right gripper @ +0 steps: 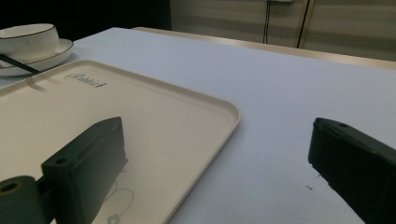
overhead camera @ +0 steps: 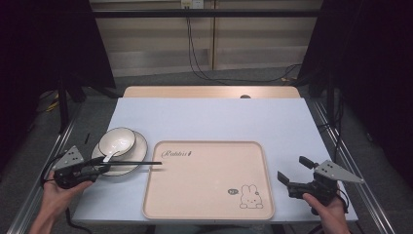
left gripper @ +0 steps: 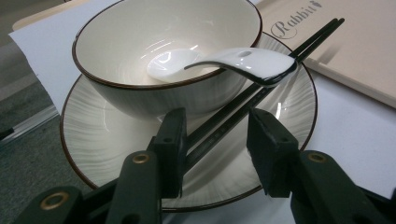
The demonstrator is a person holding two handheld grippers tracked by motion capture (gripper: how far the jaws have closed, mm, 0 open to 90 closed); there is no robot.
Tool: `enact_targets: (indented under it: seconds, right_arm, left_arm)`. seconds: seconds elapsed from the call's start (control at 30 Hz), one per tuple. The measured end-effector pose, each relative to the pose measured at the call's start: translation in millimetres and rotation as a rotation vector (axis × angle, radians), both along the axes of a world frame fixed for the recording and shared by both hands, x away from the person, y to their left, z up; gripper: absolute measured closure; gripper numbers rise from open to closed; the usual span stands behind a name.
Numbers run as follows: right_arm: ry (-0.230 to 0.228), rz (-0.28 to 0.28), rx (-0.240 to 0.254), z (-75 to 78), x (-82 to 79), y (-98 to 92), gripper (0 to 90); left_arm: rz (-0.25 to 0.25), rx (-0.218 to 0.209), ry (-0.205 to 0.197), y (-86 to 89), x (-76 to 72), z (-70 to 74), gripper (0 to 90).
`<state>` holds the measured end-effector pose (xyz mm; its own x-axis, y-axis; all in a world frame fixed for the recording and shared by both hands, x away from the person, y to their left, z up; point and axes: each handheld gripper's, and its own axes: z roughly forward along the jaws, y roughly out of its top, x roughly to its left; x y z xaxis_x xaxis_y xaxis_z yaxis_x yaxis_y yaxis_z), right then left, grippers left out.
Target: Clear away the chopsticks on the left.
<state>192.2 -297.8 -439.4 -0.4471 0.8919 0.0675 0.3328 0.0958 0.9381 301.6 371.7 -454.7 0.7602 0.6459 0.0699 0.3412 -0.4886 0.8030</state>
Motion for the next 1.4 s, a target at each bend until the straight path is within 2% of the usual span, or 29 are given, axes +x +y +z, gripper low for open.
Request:
enact_targets:
  seconds: [0.07, 0.17, 0.33, 0.4, 0.5, 0.53, 0.57, 0.6, 0.63, 0.67, 0.7, 0.73, 0.8, 0.9, 1.07, 1.13, 1.27, 1.3, 1.33, 1.4]
  right_arm:
    - [0.000, 0.000, -0.001, -0.1, 0.0, 0.0, 3.7]
    - [0.000, 0.000, -0.001, 0.0, 0.3, -0.1, 3.8]
    - [0.001, 0.000, 0.000, 0.1, 0.2, 0.2, 3.9]
    - [0.001, 0.002, -0.001, 0.1, 0.4, 0.2, 3.8]
    - [0.001, 0.005, 0.001, 0.1, 0.4, 0.4, 3.9]
    - [-0.001, 0.004, 0.000, 0.1, 0.4, 0.3, 3.8]
    - [-0.001, 0.004, 0.000, 0.1, 0.4, 0.3, 3.8]
    - [0.002, 0.005, -0.001, -0.1, 0.7, 0.5, 3.8]
    - [0.005, 0.002, 0.000, -0.2, 0.8, 0.7, 3.8]
    - [0.003, 0.002, 0.001, -0.2, 0.8, 0.7, 3.9]
    - [0.003, 0.002, 0.001, -0.2, 0.8, 0.7, 3.9]
    - [0.003, 0.001, 0.000, -0.1, 0.7, 0.7, 3.8]
    - [0.005, 0.001, 0.000, -0.2, 0.8, 0.8, 3.8]
    - [0.005, 0.002, -0.003, -0.3, 1.1, 0.8, 3.9]
    - [0.002, 0.005, -0.003, 0.0, 0.7, 0.6, 3.9]
    - [0.004, 0.002, 0.000, -0.1, 1.0, 0.7, 3.9]
    - [0.003, 0.006, 0.000, 0.2, 0.7, 0.8, 3.9]
    - [0.002, 0.007, 0.002, 0.3, 0.6, 0.8, 3.9]
    - [-0.001, 0.006, 0.001, 0.5, 0.5, 0.6, 3.9]
    - [-0.001, 0.003, 0.004, 0.6, 0.5, 0.6, 3.9]
  left_arm:
    - [-0.008, 0.025, 0.011, -1.5, -0.2, -0.9, 63.0]
    - [-0.017, 0.023, 0.017, -2.6, -0.7, -0.4, 65.0]
    - [-0.039, 0.053, 0.021, -7.0, -0.3, 0.5, 66.4]
    - [-0.056, 0.072, 0.039, -10.3, 0.9, -0.4, 67.1]
    - [-0.069, 0.082, 0.041, -12.8, 2.1, 0.0, 68.3]
    - [-0.085, 0.074, 0.052, -14.0, 3.0, 0.2, 69.8]
    - [-0.090, 0.085, 0.053, -15.3, 4.1, 1.0, 69.8]
    - [-0.122, 0.096, 0.071, -18.3, 6.4, 1.8, 73.2]
    - [-0.122, 0.096, 0.071, -18.3, 6.4, 1.8, 75.2]
    - [-0.142, 0.120, 0.090, -20.5, 8.1, 3.0, 76.8]
    - [-0.142, 0.120, 0.090, -20.5, 8.1, 3.0, 78.5]
    - [-0.149, 0.122, 0.108, -22.0, 9.1, 4.0, 79.7]
    - [-0.160, 0.110, 0.108, -22.8, 9.5, 3.3, 83.0]
    - [-0.173, 0.106, 0.135, -24.3, 10.8, 5.2, 85.6]
    - [-0.155, 0.111, 0.160, -24.3, 9.9, 8.7, 85.9]
    - [-0.156, 0.086, 0.169, -23.1, 7.8, 10.7, 85.9]
    - [-0.153, 0.066, 0.168, -23.2, 4.1, 13.1, 85.9]
    - [-0.143, 0.058, 0.183, -23.1, 2.3, 14.6, 86.0]
    - [-0.136, 0.048, 0.170, -22.9, 1.6, 15.0, 85.9]
    - [-0.126, 0.031, 0.173, -21.7, 0.0, 18.4, 86.0]
